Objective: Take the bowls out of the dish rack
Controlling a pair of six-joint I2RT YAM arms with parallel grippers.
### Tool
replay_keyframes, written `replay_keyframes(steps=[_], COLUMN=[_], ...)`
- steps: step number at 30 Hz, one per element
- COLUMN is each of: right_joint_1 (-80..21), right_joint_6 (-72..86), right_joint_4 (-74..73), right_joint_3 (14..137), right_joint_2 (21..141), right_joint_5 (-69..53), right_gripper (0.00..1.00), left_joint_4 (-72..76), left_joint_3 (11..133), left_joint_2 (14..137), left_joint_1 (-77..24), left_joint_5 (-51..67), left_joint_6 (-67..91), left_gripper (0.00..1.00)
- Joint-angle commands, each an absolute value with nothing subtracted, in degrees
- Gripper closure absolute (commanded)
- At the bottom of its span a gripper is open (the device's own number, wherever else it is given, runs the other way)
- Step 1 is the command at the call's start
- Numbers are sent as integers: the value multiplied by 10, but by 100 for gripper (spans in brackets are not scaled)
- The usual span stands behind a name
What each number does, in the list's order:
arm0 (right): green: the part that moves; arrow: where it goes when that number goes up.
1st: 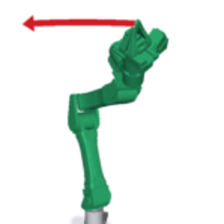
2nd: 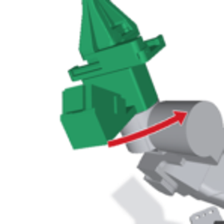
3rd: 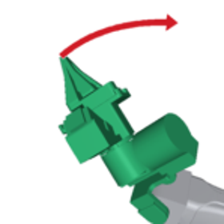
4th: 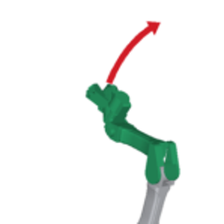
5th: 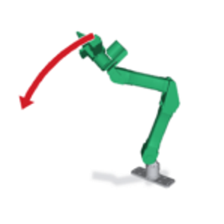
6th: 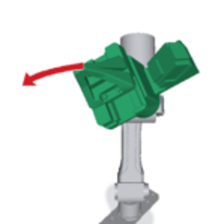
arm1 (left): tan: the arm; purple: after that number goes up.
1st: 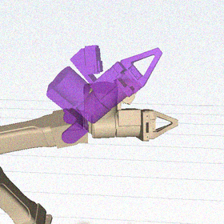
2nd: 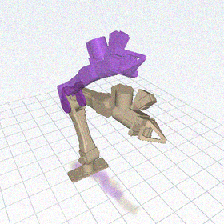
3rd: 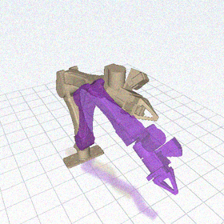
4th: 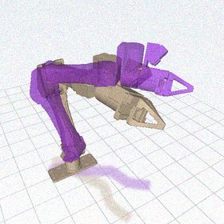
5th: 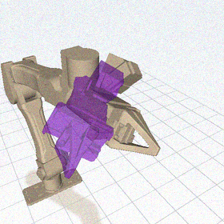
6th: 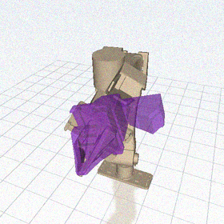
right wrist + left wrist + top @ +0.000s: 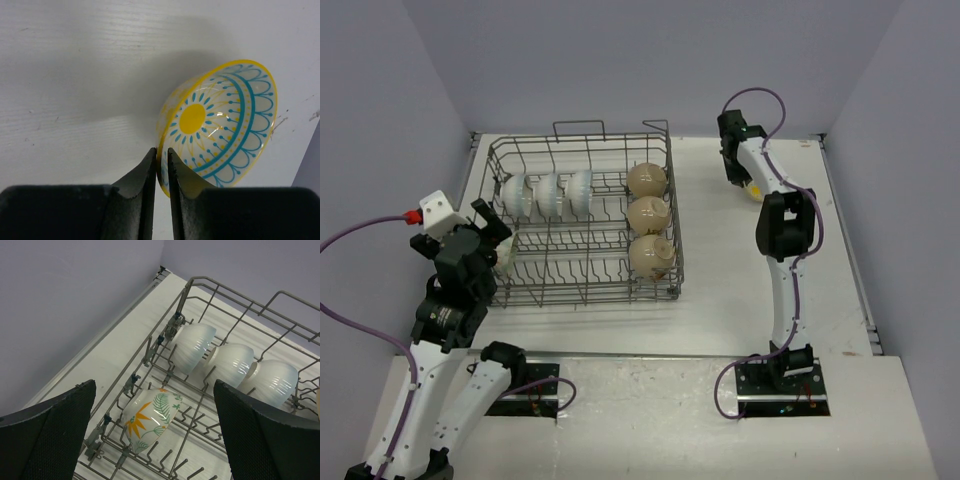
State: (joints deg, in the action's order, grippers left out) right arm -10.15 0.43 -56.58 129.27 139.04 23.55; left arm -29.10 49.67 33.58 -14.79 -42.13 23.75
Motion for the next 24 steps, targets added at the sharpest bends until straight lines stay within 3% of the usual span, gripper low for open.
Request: replay_keyframes(steps=[1,7,9,12,14,18,21,22,24], right_joint_1=[-98,-98,-98,-99,-99,-105,-138,-151,-199], right_joint_6=[-13,-12,-5,16,25,64,80,83,88], right_joint_4=[-547,-550,-552,-562,-569,-576,-570,-567,-554], right_joint_3=[1299,1284,1281,1271,1264,1233,1231,1237,1259], right_joint_2=[1387,1388,1377,1342,1316,1195,1104,1086,1037], right_joint_5=[256,245,244,230,224,214,249,286,342], right_gripper=[84,80,70,68,60,53,28,1,1], left_joint_4=[-266,-266,-267,-266,-266,-269,-282,-291,-324], left_joint_3=[504,504,503,503,503,505,518,538,579], left_joint_2=[338,337,337,339,339,341,353,359,380], left_joint_1=[-152,-152,-152,-152,-152,-151,-150,-150,-150], left_joint_5=[-420,-422,-422,-419,-419,-428,-438,-444,-466], left_joint_6=[224,223,224,224,223,225,235,241,260], left_gripper=[0,0,0,0,0,0,0,0,0])
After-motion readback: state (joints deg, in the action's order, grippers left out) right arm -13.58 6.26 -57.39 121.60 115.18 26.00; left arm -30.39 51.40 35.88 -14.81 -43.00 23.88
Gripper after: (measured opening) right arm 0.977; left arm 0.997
